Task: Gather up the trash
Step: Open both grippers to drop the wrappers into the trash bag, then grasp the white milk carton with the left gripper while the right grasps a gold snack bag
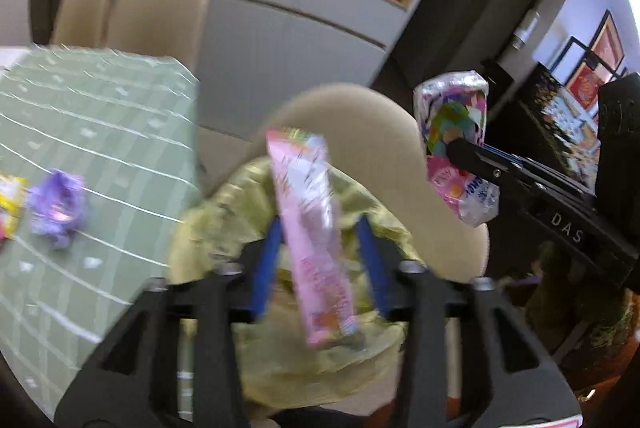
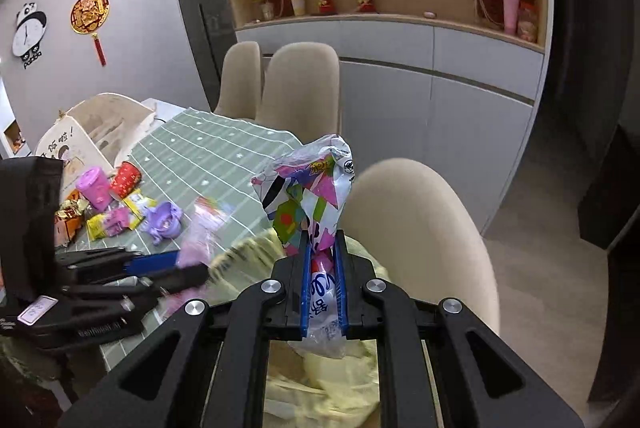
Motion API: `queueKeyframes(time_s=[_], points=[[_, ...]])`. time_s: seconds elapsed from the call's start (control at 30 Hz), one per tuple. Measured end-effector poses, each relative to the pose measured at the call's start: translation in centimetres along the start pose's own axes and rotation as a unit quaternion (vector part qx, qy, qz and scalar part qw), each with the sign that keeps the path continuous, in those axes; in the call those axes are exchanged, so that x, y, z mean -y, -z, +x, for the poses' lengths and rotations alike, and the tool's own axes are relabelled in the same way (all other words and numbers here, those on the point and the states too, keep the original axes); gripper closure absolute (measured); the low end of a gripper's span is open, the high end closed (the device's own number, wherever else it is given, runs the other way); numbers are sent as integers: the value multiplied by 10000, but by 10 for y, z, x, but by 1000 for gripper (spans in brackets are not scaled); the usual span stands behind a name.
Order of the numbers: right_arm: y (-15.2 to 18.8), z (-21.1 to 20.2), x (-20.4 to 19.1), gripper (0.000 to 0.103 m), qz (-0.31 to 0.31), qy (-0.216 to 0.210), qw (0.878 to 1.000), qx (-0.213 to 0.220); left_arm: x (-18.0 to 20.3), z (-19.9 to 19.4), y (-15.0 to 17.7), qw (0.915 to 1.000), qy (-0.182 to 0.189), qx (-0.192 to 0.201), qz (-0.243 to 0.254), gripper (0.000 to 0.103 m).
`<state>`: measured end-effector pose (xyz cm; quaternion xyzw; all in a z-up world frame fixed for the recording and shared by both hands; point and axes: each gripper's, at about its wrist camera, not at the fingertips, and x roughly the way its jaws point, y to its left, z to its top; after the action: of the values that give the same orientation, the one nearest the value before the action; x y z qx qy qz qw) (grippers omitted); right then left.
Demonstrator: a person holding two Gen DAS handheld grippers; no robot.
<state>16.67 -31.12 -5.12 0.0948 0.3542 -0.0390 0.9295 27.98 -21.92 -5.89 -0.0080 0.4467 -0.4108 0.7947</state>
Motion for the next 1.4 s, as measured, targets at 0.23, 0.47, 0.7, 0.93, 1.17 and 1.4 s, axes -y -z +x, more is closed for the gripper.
queueKeyframes(time_s=[0.23,0.47,0.7,0.93,1.17,1.4], points=[[15,43,8,91,52,-410,9982,-427,-12,6,-6,9990,-288,21,-331,43],[42,94,-5,90,178,-631,9929,-989,-36,-24,8,9917,-979,305,-775,43],[57,108,-16,54,92,-683,9909,-1159,-60,-36,31,9855,-1260,290,-1097,43],[55,87,-25,54,217,-573,9930,-1006,-77,-46,44,9856,-1205,277,-1149,43],[31,68,-77,54,34,-959,9942,-481,-117,-85,63,9802,-1438,413,-1296,43],[14,85,-164,54,-170,-1313,9902,-453,-216,-165,100,9505,-2207,932,-1979,43]])
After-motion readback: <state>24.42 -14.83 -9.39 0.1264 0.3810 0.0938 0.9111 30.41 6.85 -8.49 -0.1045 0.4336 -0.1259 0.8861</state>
